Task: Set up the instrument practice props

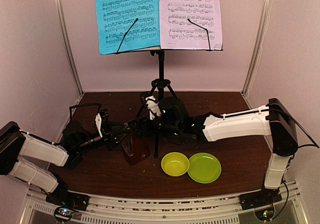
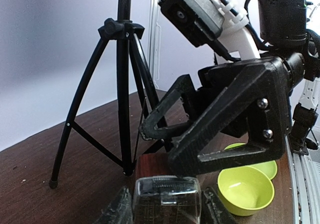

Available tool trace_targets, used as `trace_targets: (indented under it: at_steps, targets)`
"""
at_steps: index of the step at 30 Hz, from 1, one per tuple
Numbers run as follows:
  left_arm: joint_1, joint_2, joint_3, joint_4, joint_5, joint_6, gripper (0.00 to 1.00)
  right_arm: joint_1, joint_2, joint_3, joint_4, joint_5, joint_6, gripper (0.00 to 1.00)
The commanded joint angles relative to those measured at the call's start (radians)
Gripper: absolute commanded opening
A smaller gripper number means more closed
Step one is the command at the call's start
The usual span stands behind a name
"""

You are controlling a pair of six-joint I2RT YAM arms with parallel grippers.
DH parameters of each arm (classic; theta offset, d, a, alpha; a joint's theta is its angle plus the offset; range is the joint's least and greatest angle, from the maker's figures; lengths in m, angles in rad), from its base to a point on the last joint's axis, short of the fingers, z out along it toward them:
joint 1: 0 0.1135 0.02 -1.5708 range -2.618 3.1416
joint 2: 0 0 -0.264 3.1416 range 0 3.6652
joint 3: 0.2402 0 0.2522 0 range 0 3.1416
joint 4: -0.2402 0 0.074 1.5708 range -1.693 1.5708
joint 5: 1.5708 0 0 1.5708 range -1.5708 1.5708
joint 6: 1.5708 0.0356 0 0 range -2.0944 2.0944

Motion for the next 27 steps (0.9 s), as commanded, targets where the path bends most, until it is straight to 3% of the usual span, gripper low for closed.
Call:
trace_targets:
  at_steps: [1,10,14,20,27]
  targets:
    - [0.012,0.009,0.005,0.18,0.026,-0.073,0.09,-0.005,0.021,-0.035,-0.056,0.039,-0.016,0.77]
    - [0.02,0.049,0.014,0.287,0.079,-0.138,0.09,-0.011,0.042,-0.072,-0.087,0.039,-0.03,0.75]
    - [0.021,0.001,0.013,0.227,0.087,-0.087,0.09,-0.015,0.049,-0.087,-0.1,0.045,-0.03,0.74]
    - [0.019,-0.133,0.0,-0.017,0.066,0.076,0.09,-0.025,0.055,-0.107,-0.118,0.051,-0.031,0.73]
    - [0.019,-0.195,-0.051,-0.02,0.015,0.096,0.08,-0.036,0.06,-0.109,-0.133,0.036,-0.038,0.73]
